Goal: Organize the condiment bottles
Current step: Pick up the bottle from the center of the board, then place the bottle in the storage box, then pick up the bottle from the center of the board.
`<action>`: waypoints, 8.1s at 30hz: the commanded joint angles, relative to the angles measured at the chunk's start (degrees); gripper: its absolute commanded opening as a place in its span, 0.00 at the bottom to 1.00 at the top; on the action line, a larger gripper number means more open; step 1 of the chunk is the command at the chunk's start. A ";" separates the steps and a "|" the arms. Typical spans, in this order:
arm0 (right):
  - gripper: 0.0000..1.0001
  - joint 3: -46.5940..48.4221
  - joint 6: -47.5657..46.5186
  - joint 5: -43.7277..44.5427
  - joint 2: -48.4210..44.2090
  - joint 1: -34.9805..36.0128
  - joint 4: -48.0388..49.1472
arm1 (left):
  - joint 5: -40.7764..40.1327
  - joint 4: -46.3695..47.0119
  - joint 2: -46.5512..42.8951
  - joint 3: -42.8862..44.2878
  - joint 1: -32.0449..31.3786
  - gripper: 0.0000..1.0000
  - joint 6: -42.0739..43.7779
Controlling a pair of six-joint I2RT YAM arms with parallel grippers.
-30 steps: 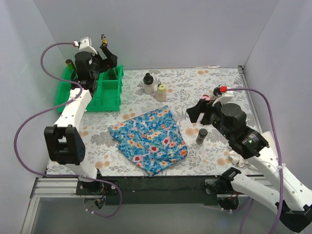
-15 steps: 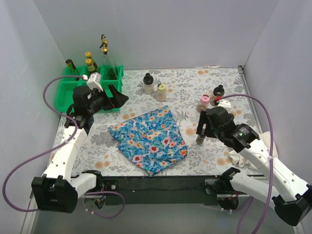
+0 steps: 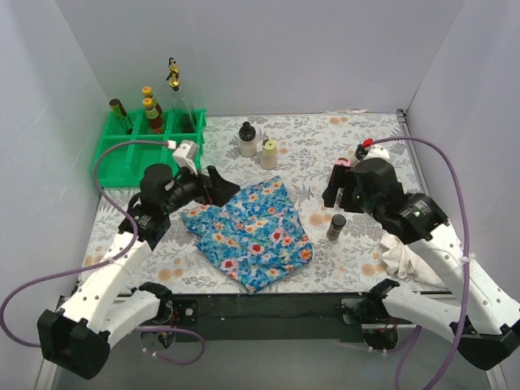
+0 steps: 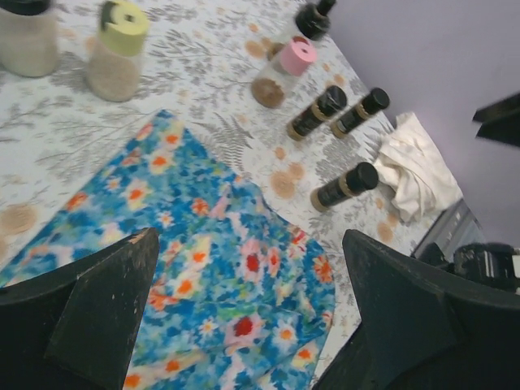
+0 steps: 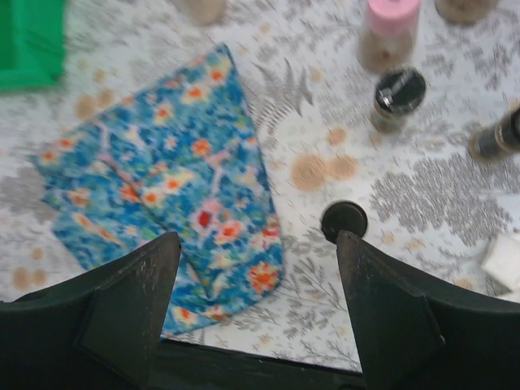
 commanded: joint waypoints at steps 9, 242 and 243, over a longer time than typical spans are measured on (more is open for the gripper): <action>0.86 8.41 -2.70 -11.59 -16.92 -0.27 19.26 | -21.34 21.73 23.62 6.92 -30.66 0.93 2.84; 0.91 0.84 -11.74 -11.33 -22.31 -23.04 19.90 | -28.20 27.27 79.38 55.54 -39.64 0.29 20.34; 0.91 0.76 -11.74 -11.50 -22.31 -23.04 19.90 | -29.42 27.27 78.41 54.14 -39.90 0.24 20.69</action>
